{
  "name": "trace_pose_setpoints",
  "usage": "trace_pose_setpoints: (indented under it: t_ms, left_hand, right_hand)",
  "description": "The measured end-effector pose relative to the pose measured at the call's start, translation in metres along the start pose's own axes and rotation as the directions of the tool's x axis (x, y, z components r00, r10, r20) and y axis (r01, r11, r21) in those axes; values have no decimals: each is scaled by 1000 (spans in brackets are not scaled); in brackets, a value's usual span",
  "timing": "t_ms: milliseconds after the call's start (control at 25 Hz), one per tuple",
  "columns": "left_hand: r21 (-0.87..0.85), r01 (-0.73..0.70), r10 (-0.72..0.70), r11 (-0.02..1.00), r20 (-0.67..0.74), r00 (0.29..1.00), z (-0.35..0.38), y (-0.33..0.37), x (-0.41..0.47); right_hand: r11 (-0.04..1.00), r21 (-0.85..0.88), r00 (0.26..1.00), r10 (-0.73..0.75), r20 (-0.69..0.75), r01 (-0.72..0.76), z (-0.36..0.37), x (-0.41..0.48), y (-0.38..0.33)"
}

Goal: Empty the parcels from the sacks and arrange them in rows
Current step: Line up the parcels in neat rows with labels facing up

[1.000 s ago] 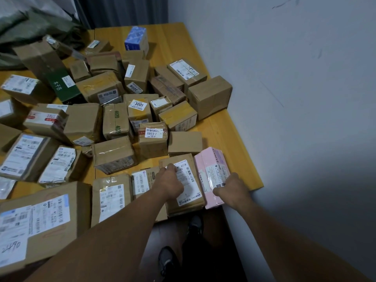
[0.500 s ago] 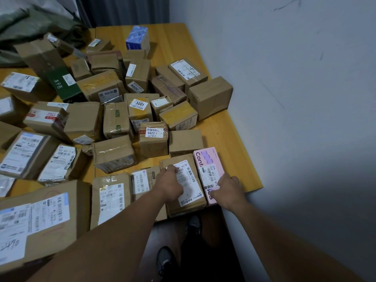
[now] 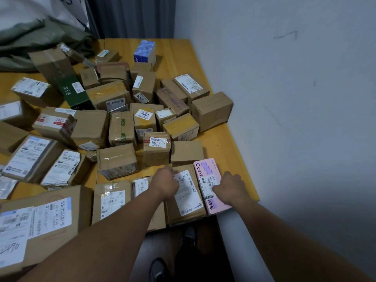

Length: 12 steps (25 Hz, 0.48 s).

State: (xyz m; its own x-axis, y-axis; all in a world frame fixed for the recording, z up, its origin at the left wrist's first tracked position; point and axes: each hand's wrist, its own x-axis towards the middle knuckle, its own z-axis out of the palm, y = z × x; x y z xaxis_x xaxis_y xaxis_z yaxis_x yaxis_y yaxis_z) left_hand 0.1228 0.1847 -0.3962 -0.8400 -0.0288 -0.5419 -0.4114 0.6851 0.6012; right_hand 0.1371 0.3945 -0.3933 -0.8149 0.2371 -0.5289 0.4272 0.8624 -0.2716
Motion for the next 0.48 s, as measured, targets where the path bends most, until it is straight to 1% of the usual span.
trace_pose_setpoints:
  t_ms: [80,240,480]
  left_hand:
    - [-32,-36,34,999,-61,998,-19,11,2]
    - [-116,-101,85,988,-137,987,-62,30,11]
    - [-139,-94,55,986,-260,964,-106,43,49]
  right_hand:
    - [1000,14,999,-24,25,23,-14,4,-16]
    - [990,55,991,-129,40,127,-37,17,-57]
    - [972,30,972,-234,3,234,-68,66,-121]
